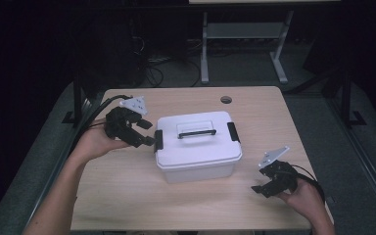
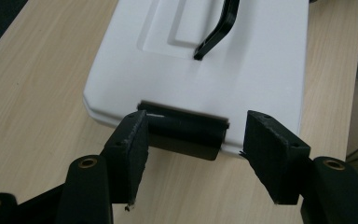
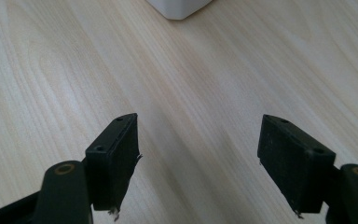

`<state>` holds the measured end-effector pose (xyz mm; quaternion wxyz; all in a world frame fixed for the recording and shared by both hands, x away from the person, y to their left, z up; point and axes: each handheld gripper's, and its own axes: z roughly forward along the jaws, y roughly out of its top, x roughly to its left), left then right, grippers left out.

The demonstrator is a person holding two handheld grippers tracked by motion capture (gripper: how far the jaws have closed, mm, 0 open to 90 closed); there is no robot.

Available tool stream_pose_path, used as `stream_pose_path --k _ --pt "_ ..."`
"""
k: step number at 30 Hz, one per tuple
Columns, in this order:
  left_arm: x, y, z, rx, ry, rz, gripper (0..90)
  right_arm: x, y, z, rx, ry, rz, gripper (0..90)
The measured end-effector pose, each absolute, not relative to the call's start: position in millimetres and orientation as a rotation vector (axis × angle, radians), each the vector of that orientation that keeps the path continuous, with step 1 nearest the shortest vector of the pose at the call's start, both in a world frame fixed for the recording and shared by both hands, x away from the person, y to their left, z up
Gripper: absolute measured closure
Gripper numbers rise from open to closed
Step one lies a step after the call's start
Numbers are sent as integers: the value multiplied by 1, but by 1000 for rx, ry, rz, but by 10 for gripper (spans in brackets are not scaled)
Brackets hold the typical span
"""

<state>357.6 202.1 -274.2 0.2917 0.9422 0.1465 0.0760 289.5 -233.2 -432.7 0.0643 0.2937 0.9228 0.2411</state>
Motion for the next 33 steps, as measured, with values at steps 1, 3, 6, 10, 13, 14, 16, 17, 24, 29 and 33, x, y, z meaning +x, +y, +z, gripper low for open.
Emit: stream_pose_path --k 1,3,6,10,13,14,16,17,24,29,33 --pt "357 203 -275 2505 396 204 393 289 -233 -433 886 2786 727 285" --pt "356 206 -277 2504 400 207 388 289 -233 -433 885 2784 725 284" --pt "353 210 -279 2493 401 211 382 288 -233 -433 886 2785 725 284" --pt "350 215 -283 2482 419 213 378 288 -233 -433 891 2786 724 283" --pt "346 219 -286 2491 422 221 373 288 -232 -433 894 2786 715 282" --pt "345 220 -287 2495 417 223 373 288 -231 -433 896 2786 713 282" --pt "344 223 -288 2499 426 227 372 288 -231 -434 896 2787 713 281" --pt "343 224 -289 2497 430 226 371 288 -231 -435 894 2788 713 280" --pt "342 231 -294 2487 444 223 368 288 -230 -435 900 2792 709 278" --pt "339 236 -302 2482 463 213 361 287 -230 -435 897 2793 708 277" --pt "337 241 -307 2491 473 213 360 288 -228 -436 898 2800 705 278"
